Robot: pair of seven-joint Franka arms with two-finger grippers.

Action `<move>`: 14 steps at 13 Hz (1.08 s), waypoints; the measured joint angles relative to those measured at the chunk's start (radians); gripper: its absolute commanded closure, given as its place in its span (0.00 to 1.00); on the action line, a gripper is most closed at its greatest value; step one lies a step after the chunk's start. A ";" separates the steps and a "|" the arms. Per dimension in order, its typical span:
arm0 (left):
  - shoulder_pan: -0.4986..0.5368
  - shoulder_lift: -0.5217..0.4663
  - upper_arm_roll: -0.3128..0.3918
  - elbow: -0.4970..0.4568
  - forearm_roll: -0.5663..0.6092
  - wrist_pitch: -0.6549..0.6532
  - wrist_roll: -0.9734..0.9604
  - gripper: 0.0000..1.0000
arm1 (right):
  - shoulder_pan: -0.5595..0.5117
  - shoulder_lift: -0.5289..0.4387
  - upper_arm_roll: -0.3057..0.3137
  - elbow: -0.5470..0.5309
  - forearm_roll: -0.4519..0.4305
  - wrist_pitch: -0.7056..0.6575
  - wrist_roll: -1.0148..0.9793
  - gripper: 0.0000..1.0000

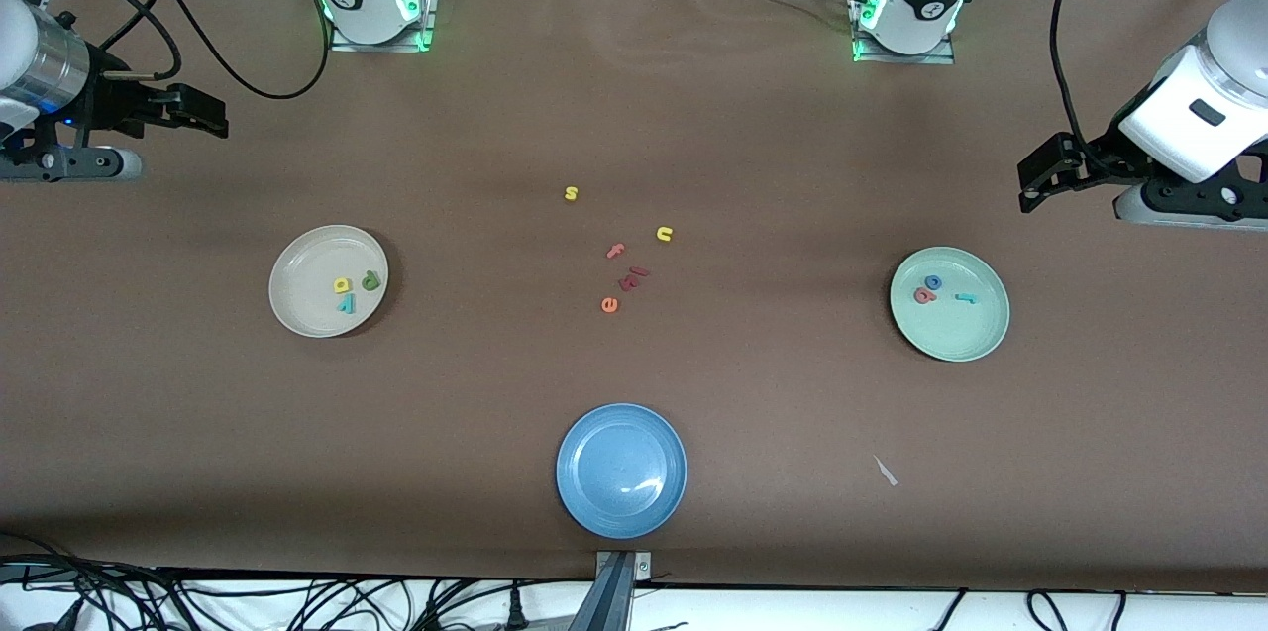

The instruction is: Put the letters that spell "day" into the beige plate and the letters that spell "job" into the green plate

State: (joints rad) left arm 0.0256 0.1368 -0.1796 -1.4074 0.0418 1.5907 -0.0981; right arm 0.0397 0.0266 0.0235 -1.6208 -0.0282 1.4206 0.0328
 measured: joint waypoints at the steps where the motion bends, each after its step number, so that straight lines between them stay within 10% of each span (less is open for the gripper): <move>1: 0.000 0.000 0.000 0.000 0.000 0.000 0.000 0.00 | 0.000 0.000 -0.004 0.000 0.000 0.003 0.000 0.00; 14: 0.008 -0.014 0.007 0.019 0.000 -0.059 0.000 0.00 | 0.001 0.010 -0.015 0.000 0.011 0.016 0.000 0.00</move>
State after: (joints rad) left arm 0.0339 0.1232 -0.1721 -1.3879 0.0418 1.5319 -0.0982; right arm 0.0412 0.0364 0.0090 -1.6208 -0.0174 1.4369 0.0328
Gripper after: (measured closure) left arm 0.000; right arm 0.000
